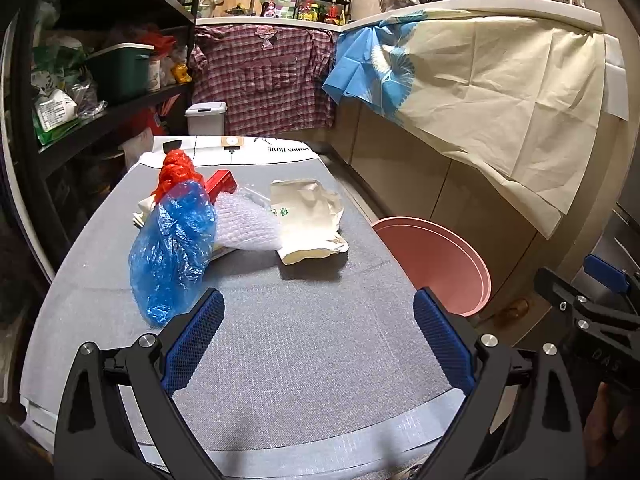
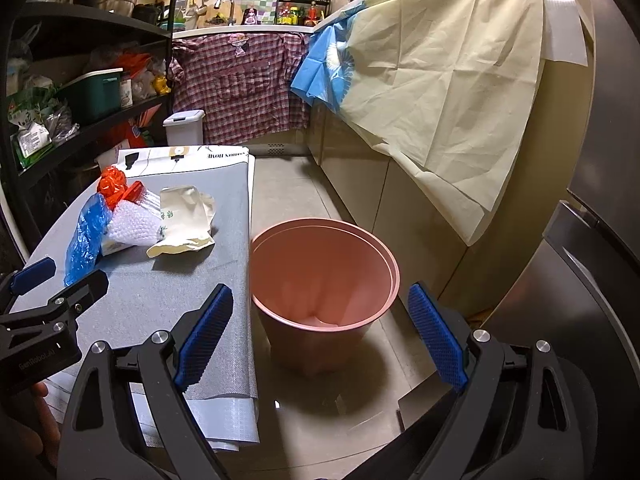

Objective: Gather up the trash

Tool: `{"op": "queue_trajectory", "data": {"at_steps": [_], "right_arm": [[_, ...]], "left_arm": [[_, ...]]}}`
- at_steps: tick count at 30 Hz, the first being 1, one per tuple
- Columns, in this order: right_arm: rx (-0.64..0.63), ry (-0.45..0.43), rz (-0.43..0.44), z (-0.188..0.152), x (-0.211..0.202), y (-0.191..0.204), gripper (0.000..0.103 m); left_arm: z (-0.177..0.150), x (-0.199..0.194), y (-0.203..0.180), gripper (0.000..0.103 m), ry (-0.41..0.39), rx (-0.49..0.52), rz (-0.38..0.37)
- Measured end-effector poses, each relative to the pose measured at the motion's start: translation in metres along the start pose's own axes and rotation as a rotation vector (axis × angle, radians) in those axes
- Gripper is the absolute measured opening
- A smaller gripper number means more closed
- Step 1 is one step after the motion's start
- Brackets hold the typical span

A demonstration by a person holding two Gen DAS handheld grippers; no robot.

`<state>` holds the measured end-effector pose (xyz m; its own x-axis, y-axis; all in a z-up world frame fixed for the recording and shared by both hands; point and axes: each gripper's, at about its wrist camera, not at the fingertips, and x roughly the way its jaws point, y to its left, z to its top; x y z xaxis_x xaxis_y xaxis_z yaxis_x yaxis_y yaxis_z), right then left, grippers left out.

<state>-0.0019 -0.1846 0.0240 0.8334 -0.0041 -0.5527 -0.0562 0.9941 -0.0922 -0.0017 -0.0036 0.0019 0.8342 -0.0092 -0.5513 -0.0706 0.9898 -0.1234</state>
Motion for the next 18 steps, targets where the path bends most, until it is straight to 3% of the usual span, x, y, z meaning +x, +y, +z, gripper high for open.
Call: {"op": "queue_trajectory", "data": {"at_steps": [12, 18], "right_arm": [[0.005, 0.006, -0.001, 0.0001, 0.0016, -0.0031, 0.088], [0.006, 0.005, -0.002, 0.0000, 0.0016, -0.0037, 0.088]], "left_arm": [[-0.0001, -0.0001, -0.0032, 0.092, -0.002, 0.008, -0.004], [0.0001, 0.0002, -0.0018, 0.086, 0.005, -0.002, -0.004]]}}
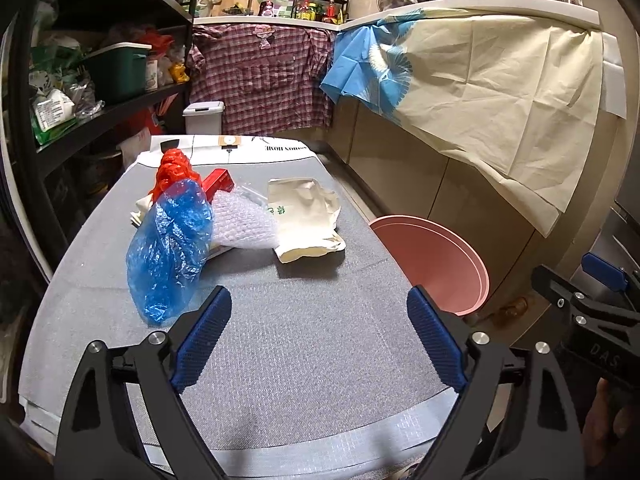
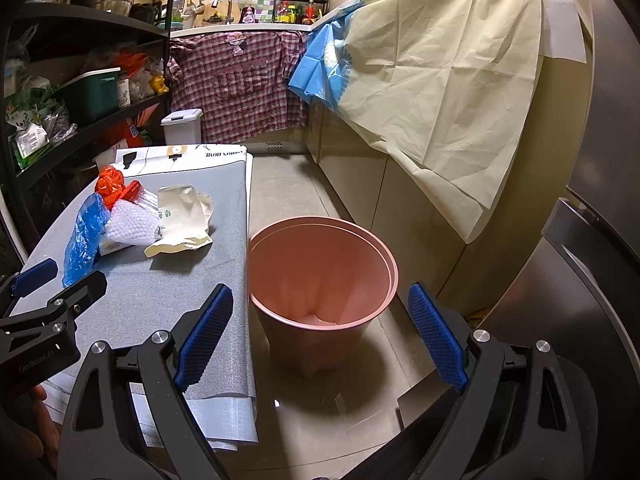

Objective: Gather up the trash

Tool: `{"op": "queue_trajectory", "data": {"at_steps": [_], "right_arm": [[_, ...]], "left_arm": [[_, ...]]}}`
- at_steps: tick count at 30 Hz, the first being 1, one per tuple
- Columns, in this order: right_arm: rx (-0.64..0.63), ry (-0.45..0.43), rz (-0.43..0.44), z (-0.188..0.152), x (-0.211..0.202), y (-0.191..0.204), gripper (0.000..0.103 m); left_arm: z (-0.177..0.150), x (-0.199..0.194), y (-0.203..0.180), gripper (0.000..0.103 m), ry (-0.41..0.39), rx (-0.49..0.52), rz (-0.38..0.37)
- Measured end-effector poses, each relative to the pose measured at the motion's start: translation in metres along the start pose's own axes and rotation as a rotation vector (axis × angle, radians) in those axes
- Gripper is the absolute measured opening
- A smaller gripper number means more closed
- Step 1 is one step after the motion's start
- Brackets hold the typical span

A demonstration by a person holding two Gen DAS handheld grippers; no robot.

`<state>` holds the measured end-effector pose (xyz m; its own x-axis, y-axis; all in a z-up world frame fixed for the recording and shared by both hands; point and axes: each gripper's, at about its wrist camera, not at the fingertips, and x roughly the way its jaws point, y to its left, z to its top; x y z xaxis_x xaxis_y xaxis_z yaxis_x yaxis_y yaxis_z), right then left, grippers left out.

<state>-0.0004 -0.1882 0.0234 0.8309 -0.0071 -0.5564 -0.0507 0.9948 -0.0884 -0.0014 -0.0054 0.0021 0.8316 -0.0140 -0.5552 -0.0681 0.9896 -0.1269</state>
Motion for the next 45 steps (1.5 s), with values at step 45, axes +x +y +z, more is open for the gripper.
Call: {"op": "queue_trajectory", "data": {"at_steps": [45], "right_arm": [[0.008, 0.000, -0.005, 0.0001, 0.0021, -0.0036, 0.088]], "left_arm": [[-0.0029, -0.0031, -0.0068, 0.083, -0.009, 0.038, -0.007]]}}
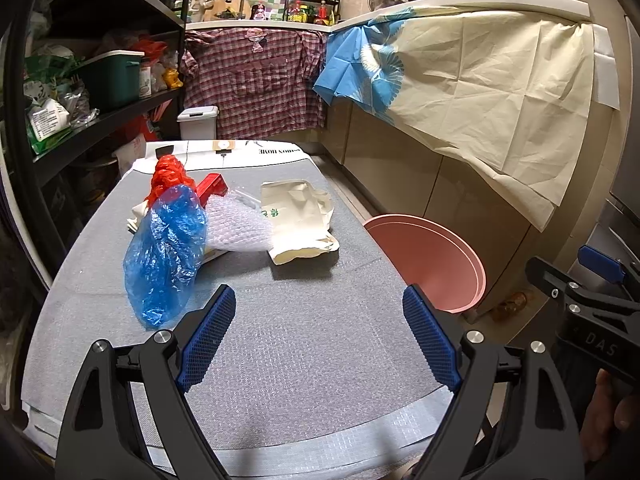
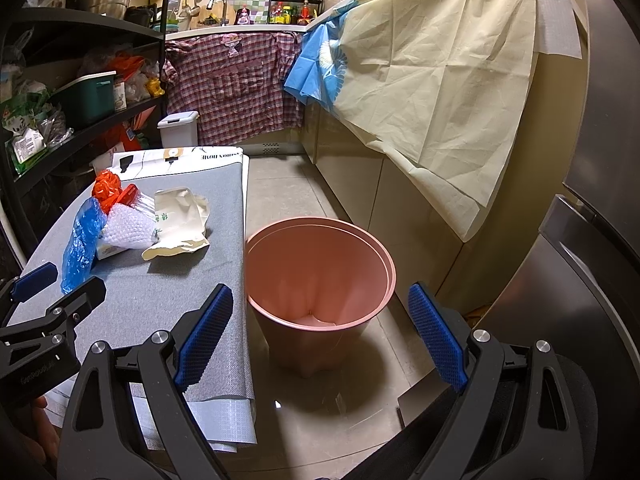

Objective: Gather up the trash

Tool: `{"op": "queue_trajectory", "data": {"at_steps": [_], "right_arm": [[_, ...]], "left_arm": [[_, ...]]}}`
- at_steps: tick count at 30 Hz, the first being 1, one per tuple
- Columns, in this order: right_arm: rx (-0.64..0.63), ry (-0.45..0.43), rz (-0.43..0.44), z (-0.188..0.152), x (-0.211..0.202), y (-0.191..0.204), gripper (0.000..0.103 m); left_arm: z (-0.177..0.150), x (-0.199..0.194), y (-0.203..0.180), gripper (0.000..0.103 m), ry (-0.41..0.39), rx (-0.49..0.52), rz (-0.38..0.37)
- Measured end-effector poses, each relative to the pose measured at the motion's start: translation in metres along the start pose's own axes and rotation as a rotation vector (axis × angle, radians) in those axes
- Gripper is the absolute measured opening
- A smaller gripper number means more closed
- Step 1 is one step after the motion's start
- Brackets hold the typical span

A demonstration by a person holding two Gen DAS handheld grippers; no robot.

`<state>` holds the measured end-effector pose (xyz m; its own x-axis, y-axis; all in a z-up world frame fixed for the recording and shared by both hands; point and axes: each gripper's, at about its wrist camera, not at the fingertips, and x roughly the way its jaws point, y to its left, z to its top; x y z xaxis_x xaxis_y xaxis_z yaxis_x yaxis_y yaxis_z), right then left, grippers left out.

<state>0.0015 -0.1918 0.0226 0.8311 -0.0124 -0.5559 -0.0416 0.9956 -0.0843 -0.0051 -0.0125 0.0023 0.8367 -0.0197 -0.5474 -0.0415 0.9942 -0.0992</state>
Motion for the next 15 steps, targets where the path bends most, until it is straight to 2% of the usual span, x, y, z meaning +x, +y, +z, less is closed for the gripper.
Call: {"op": "queue_trajectory", "data": {"at_steps": [9, 15], "right_arm": [[0.012, -0.011, -0.005, 0.000, -0.004, 0.000, 0.088], [0.049, -0.052, -0.001, 0.002, -0.011, -0.005, 0.087]], "left_arm": [[0.002, -0.001, -0.007, 0.083, -0.004, 0.016, -0.012], [0.004, -0.003, -0.004, 0.083, -0.004, -0.006, -0.009]]}}
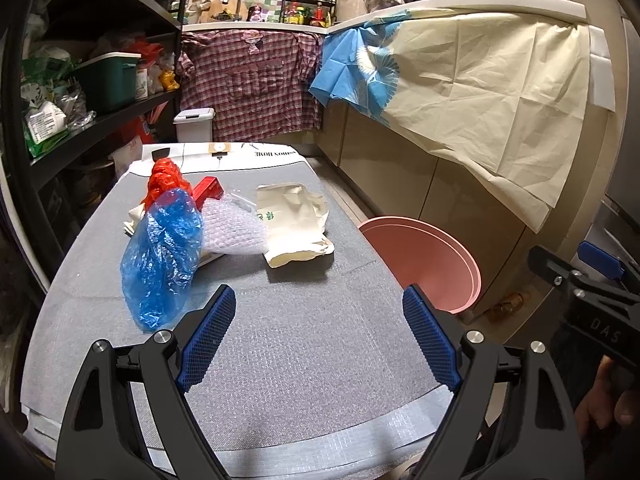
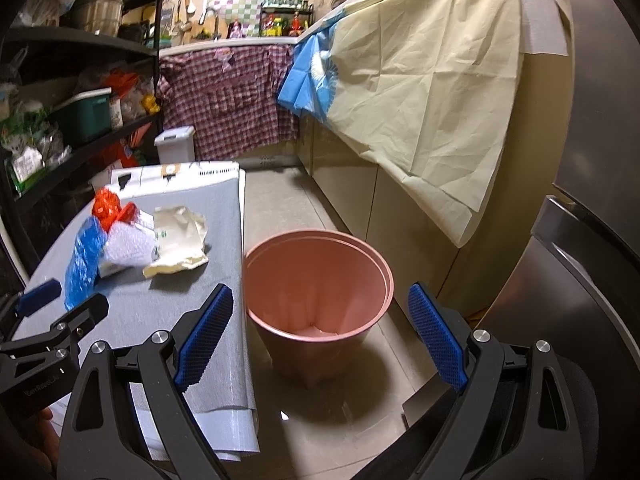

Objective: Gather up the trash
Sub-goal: 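Grasp the blue plastic bag with the left tool while the right tool grasps the cream paper bag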

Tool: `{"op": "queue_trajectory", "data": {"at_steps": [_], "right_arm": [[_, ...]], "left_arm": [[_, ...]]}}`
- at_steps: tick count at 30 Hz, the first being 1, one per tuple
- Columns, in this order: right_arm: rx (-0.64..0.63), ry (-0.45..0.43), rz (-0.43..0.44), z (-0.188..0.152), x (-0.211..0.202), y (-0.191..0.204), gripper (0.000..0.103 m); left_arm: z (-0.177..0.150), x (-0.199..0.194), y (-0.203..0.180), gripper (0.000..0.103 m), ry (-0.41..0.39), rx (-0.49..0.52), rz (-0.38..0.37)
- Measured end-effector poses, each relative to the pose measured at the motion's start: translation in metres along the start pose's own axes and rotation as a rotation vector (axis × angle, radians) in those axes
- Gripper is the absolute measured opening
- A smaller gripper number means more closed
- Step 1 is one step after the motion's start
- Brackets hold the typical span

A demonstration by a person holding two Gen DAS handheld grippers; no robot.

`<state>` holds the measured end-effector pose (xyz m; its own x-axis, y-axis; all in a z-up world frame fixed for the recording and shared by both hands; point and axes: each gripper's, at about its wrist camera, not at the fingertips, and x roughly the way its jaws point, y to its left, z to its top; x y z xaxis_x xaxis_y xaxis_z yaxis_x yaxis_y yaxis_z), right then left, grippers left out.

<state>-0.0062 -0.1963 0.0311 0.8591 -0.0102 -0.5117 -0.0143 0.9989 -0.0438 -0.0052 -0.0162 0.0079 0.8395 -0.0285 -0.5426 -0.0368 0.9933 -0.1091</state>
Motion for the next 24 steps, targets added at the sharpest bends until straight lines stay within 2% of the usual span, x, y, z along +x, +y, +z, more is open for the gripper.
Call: {"op": "queue_trajectory", "data": {"at_steps": [4, 5, 9, 16, 21, 24], "right_arm": [[0.014, -0.022, 0.017, 0.003, -0.005, -0.001, 0.082], [0.015, -0.028, 0.022, 0.004, -0.006, -0.001, 0.081], [0.032, -0.027, 0.075, 0.010, -0.004, 0.004, 0.077], [0.027, 0.011, 0.157, 0.027, 0.017, 0.027, 0.056], [0.005, 0.056, 0.261, 0.044, 0.049, 0.059, 0.038], [0.007, 0.081, 0.299, 0.051, 0.070, 0.077, 0.035]], "left_arm": [[0.006, -0.009, 0.005, 0.082, -0.025, -0.029, 0.023], [0.007, -0.010, 0.005, 0.077, -0.034, -0.027, 0.037], [0.013, -0.008, 0.012, 0.069, -0.047, -0.019, 0.087], [0.019, 0.007, 0.035, 0.066, -0.021, -0.077, 0.155], [0.019, 0.022, 0.056, 0.066, 0.000, -0.115, 0.214], [0.019, 0.030, 0.070, 0.066, 0.008, -0.146, 0.254]]}}
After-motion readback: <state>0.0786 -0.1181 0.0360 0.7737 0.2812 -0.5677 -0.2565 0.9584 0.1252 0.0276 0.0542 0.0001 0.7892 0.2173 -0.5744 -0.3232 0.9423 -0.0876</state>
